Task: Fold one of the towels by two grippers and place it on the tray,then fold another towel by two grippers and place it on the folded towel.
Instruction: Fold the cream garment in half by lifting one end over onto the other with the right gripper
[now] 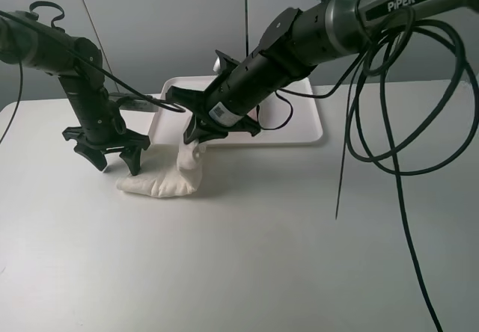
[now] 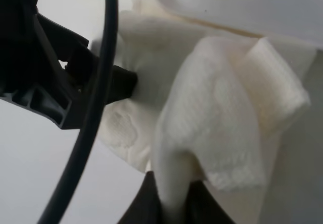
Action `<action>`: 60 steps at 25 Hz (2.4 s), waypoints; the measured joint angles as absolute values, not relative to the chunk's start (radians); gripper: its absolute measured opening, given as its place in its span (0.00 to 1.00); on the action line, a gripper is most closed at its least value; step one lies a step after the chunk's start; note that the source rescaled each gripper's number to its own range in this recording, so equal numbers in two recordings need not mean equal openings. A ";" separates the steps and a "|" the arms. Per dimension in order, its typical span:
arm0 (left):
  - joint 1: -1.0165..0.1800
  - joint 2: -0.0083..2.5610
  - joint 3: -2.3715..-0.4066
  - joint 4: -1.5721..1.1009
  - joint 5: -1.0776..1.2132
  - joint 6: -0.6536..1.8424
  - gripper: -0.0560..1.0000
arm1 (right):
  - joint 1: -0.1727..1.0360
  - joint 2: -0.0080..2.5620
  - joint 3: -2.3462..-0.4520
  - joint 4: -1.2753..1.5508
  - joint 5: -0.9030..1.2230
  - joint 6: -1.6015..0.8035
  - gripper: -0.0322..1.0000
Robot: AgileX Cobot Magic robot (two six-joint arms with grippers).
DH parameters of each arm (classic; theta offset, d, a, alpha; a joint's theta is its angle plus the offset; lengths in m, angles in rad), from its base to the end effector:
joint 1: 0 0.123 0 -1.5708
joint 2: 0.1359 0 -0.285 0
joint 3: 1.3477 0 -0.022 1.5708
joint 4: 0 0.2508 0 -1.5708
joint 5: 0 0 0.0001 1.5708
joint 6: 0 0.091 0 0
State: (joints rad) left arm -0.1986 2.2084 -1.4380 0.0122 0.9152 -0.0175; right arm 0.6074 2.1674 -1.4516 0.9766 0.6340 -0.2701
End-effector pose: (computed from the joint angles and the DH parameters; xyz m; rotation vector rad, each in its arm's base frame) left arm 0.3971 -0.0790 0.0947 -0.2934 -3.1013 -0.0194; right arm 0.3422 0.2923 0.1377 -0.2133 2.7869 1.0502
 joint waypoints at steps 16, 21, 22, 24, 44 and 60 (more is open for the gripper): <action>-0.199 2.208 -1.438 0.012 0.913 -0.015 0.89 | 0.666 2.337 -1.452 1.595 0.611 -0.715 0.07; -0.199 2.208 -1.438 0.007 0.913 -0.012 0.89 | 0.675 2.363 -1.452 1.646 0.603 -0.726 0.07; -0.199 2.208 -1.438 0.007 0.913 -0.012 0.89 | 0.677 2.363 -1.452 1.656 0.602 -0.731 0.07; -0.199 2.208 -1.438 0.005 0.913 -0.009 0.89 | 0.679 2.366 -1.452 1.660 0.599 -0.733 0.07; -0.199 2.139 -1.601 -0.009 0.988 0.031 0.89 | 0.682 2.368 -1.452 1.664 0.562 -0.749 0.07; -0.196 2.139 -1.708 0.000 1.047 0.075 0.89 | 0.706 2.368 -1.513 1.738 0.659 -0.795 0.61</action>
State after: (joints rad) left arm -0.1964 2.1390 -1.7081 0.0000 1.0469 0.0751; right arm 0.7060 2.3684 -1.5135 1.7382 0.6591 -0.7950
